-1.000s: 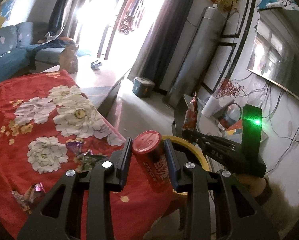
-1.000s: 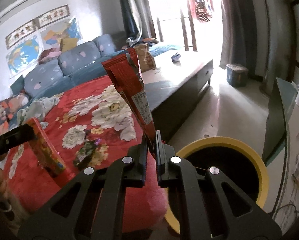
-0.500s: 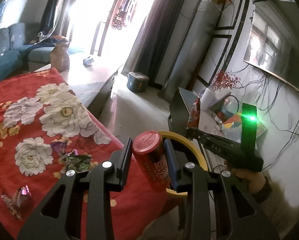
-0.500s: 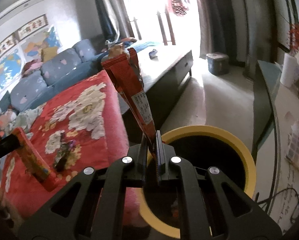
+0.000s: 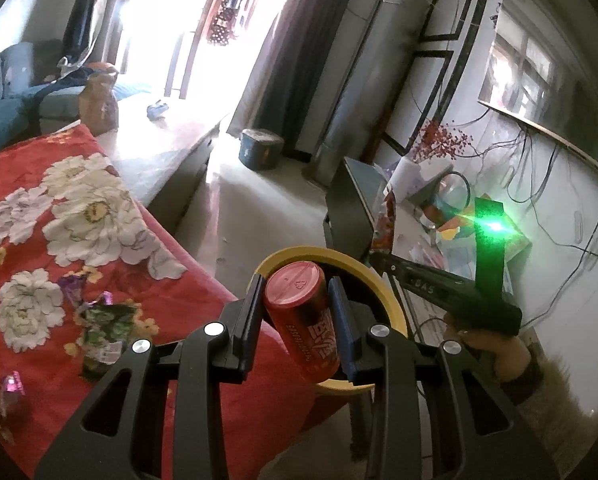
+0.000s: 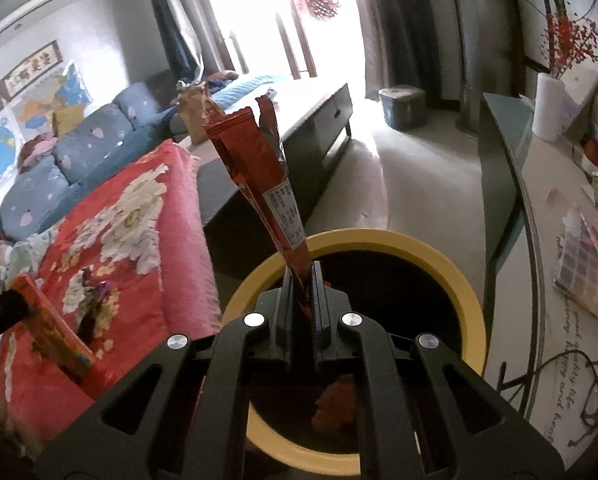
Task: Collect trash
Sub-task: 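Carry the red tube and red can over the bin and release both, then move both tools back over the bedspread toward the remaining wrappers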
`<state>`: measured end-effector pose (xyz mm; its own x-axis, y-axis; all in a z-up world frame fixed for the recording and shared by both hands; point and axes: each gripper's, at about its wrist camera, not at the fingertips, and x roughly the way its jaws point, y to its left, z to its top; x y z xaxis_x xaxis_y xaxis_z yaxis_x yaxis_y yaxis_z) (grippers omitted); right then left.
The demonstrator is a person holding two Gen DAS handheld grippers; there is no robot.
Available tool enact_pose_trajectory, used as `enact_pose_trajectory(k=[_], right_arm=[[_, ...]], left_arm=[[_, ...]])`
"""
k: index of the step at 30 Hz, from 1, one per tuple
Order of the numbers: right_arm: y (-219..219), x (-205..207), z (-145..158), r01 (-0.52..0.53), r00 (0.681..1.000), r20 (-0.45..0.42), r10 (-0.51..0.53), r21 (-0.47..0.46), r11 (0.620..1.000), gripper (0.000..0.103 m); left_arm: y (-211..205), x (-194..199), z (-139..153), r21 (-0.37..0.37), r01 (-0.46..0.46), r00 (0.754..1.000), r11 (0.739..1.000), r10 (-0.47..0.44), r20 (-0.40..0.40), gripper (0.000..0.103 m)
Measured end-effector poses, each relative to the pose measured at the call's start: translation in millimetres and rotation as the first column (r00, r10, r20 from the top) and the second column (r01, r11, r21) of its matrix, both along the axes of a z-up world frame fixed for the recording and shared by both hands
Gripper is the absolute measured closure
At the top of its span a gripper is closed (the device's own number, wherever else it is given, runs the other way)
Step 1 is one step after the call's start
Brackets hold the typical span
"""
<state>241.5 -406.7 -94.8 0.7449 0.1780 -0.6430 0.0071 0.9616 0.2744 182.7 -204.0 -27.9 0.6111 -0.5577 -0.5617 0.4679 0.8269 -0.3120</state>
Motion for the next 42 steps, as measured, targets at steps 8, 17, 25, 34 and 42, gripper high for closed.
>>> enact_pose_trajectory(k=[8,17,25,34,42], right_arm=[[-15.6,-0.5,-12.6,0.032,0.999,-0.026,-0.031,0.028,0.999,0.099],[-36.7,-0.7,-32.9,0.075,0.995,-0.072,-0.070,0.060,0.995,0.099],[-52.5,-0.4,-52.1,0.100,0.989,-0.116,-0.089,0.098,0.990,0.097],[-62.9,-2.7,-62.5,0.151,0.979,-0.154,-0.133,0.116,0.982,0.054],[-57.0,-2.7,-56.1,0.157,0.980,-0.140,-0.141,0.107,0.982,0.043]], left_arm=[[-29.5,6.4,-13.7,0.022,0.043,0.999,0.999,-0.043,-0.018,0.072],[-63.2,21.4,-34.9,0.037,0.097,0.994,0.995,-0.095,-0.057,0.072],[-82.2,39.3,-56.2,0.028,0.110,0.990,0.994,-0.107,-0.096,0.072],[-81.6,44.4,-69.3,0.038,0.092,0.988,0.995,-0.087,-0.128,0.023],[-47.9,36.6,-67.2,0.033,0.006,0.991,0.999,-0.002,-0.137,0.009]])
